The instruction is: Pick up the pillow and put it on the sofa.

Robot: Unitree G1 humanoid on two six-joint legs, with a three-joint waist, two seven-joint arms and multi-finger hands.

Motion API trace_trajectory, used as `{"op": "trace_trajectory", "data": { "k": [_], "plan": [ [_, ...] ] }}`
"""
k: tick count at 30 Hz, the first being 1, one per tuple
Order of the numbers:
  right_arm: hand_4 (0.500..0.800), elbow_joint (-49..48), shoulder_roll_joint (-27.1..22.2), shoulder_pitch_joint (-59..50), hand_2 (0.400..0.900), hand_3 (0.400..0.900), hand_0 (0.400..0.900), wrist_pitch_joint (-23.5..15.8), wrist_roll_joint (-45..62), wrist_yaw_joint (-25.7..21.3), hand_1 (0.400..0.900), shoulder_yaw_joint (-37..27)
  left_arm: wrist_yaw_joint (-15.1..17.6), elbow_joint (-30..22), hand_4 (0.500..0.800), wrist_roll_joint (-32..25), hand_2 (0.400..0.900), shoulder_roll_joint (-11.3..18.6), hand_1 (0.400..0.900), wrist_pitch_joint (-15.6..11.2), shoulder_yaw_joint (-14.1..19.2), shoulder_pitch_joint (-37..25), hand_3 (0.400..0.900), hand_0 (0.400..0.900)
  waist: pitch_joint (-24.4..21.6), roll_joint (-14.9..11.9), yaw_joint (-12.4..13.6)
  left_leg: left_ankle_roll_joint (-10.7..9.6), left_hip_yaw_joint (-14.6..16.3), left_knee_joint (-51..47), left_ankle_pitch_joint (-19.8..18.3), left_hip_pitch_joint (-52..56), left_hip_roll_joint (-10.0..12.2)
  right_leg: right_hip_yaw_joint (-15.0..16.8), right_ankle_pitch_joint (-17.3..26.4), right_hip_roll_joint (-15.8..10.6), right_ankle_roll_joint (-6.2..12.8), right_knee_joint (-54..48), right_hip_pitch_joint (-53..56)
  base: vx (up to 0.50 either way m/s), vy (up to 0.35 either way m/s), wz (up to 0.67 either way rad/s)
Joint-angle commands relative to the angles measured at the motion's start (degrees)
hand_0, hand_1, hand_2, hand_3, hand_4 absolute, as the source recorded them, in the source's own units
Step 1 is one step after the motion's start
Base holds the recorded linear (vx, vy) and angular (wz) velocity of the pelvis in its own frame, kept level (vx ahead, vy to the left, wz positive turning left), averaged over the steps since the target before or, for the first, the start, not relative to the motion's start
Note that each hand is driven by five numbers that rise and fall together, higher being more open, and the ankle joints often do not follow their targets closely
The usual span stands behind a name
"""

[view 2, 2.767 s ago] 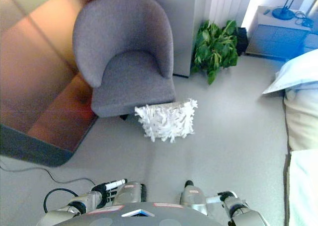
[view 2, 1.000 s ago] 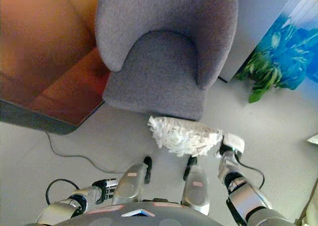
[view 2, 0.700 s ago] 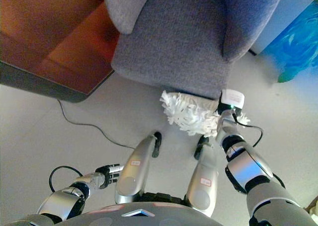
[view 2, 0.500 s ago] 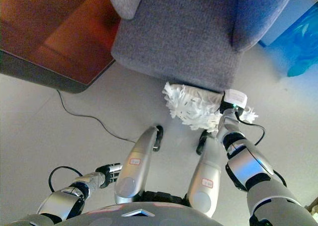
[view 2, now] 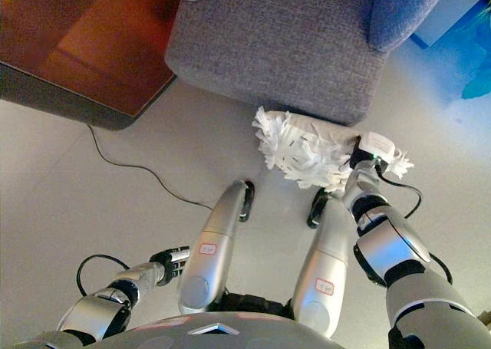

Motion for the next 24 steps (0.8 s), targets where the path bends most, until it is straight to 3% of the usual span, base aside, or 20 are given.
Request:
{"op": "trace_trajectory", "data": {
  "k": [1, 9, 19, 20, 21, 22, 24],
  "plan": [
    [0.8, 1.84, -5.91, -4.19, 0.9, 0.9, 0.9, 0.25, 1.37, -2.62, 0.9, -0.59, 0.65, -0.06, 0.8, -3.05, 0.9, 3.26, 0.9, 0.79, -1.99, 4.78, 0.9, 0.9, 0.28, 1.19, 1.88, 7.26, 2.31, 1.36, -2.55, 0.07, -2.5, -0.96, -6.69, 1.39, -4.31, 3.48, 3.44, -0.05, -0.028, 0.06],
    [0.8, 3.37, -9.57, -13.03, 0.9, 0.9, 0.9, -0.75, 3.47, 1.43, 0.9, 2.69, 0.34, -0.31, 0.8, -5.02, 0.9, 4.79, 0.9, 1.54, -0.08, 6.63, 0.9, 0.9, 1.73, 3.03, 2.78, 7.63, 2.07, 11.03, -4.49, -9.82, -2.76, 1.03, -10.3, 3.0, -5.9, 13.49, -5.69, -0.08, -0.009, 0.05],
    [0.8, 1.08, -12.66, -19.22, 0.9, 0.9, 0.9, -6.62, 2.7, 13.91, 0.9, 8.62, -0.96, -0.89, 0.8, -6.83, 0.9, 5.91, 0.9, -0.36, 1.44, 7.11, 0.9, 0.9, 2.97, 3.64, 2.97, 7.84, 2.3, 20.54, -7.67, -17.11, -1.62, 3.37, -15.02, 4.62, -8.09, 24.31, -12.81, -0.05, -0.01, 0.01],
    [0.74, 0.94, -12.85, -19.25, 0.8, 0.8, 0.8, -6.95, 3.08, 14.63, 0.8, 8.6, -0.96, -0.92, 0.8, -6.98, 0.9, 5.93, 0.9, -0.5, 1.35, 7.18, 0.9, 0.9, 3.02, 3.65, 2.95, 7.81, 2.32, 20.91, -7.77, -17.27, -1.55, 3.47, -15.14, 4.65, -8.16, 24.7, -12.98, 0.0, 0.0, 0.0],
    [0.593, 0.59, -13.49, -19.17, 0.555, 0.555, 0.555, -8.0, 3.67, 16.06, 0.555, 8.44, -1.26, -1.19, 0.8, -6.92, 0.9, 6.16, 0.9, -0.92, 1.45, 7.78, 0.9, 0.9, 3.19, 3.75, 2.9, 7.76, 2.34, 21.81, -8.0, -17.64, -1.51, 3.67, -15.4, 4.76, -8.32, 25.63, -13.35, -0.01, -0.016, 0.04],
    [0.5, 0.37, -14.03, -19.04, 0.4, 0.4, 0.4, -8.87, 4.06, 17.28, 0.4, 8.28, -1.63, -1.47, 0.8, -6.89, 0.9, 6.52, 0.9, -1.0, 1.55, 8.3, 0.9, 0.9, 3.27, 3.88, 2.86, 7.71, 2.44, 22.35, -8.17, -17.74, -1.43, 3.8, -15.52, 4.74, -8.37, 26.11, -13.46, 0.0, -0.011, 0.04],
    [0.5, 0.21, -15.09, -18.71, 0.4, 0.4, 0.4, -10.39, 5.38, 18.38, 0.4, 8.08, -2.13, -1.97, 0.8, -6.89, 0.9, 7.14, 0.9, -1.09, 1.73, 9.31, 0.9, 0.9, 3.29, 4.08, 2.78, 7.58, 2.55, 23.16, -8.34, -17.91, -1.29, 4.07, -15.68, 4.73, -8.47, 26.84, -13.59, 0.0, 0.0, 0.0]
  ]
}}
